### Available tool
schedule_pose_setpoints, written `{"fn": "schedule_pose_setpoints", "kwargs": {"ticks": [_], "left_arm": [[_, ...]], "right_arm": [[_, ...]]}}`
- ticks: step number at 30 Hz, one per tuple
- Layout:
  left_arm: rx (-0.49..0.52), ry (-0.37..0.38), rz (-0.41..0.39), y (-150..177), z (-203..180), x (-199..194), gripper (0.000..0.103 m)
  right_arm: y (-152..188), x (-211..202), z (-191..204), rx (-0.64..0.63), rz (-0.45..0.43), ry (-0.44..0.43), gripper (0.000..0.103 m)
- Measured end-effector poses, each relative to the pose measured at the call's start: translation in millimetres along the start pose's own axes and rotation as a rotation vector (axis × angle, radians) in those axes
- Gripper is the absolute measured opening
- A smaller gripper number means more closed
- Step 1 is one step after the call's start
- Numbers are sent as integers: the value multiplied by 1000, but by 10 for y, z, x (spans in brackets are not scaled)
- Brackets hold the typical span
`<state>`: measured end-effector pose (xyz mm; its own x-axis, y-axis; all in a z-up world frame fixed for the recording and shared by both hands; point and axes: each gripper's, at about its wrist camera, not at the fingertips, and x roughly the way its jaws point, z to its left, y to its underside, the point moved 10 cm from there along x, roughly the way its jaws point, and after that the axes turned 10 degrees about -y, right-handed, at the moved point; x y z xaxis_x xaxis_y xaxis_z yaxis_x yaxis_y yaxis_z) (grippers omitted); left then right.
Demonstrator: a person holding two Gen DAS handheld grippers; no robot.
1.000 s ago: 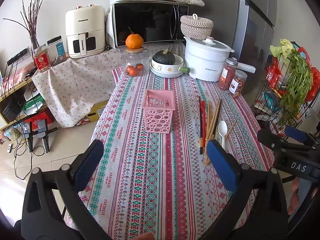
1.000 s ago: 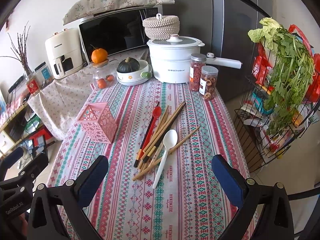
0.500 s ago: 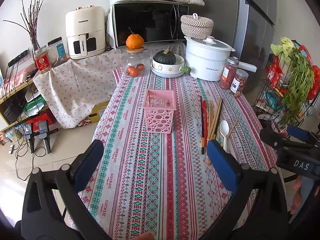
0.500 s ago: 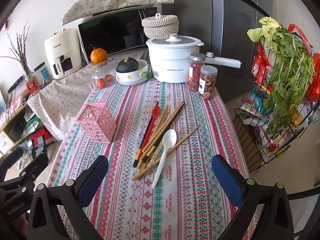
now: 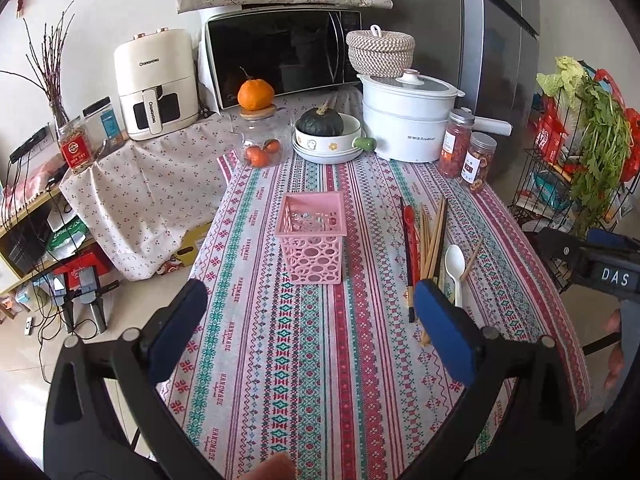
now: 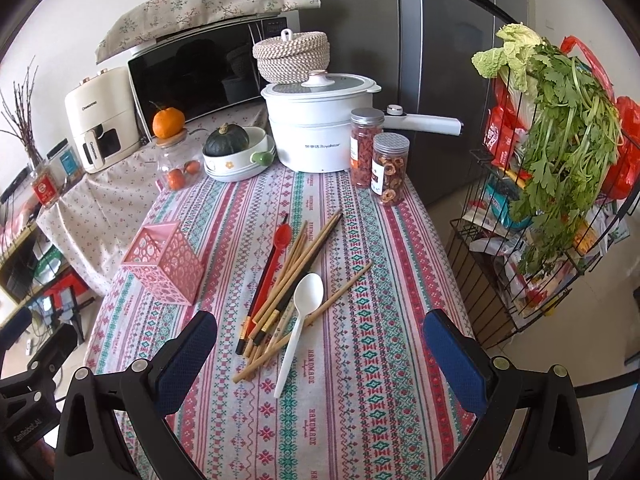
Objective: Organize utensils
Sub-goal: 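Reach the left tool to the red spoon and close on it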
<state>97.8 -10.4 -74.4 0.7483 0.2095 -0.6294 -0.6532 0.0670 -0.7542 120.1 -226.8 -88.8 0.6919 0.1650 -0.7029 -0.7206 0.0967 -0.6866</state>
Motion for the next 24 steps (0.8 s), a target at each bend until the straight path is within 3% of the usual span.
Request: {"fn": "schedule_pose_setpoints", "kwargs": {"ticks": [4,8,15,18,20,24], "left_arm": [[74,8,7,-111,-205,135,102],[123,78,62,-179,-503,292,102],[157,232,237,-325,-1212,736,102],[163,283,348,-304,-1512,1022,88],[180,296,408,-266,-1647,1228,73],[187,299,498,-162,-1837,1569,54]], "right_arm": [[-108,187,-286,47,25,1,103],[-122,427,-550,84,104,40,103],[-93,761,-787,89,197,67,103],[-42,866,-868,120,234,55,103],[-26,919,-923,151,250,43,103],[7,999,-1058,189,274,52,103]]}}
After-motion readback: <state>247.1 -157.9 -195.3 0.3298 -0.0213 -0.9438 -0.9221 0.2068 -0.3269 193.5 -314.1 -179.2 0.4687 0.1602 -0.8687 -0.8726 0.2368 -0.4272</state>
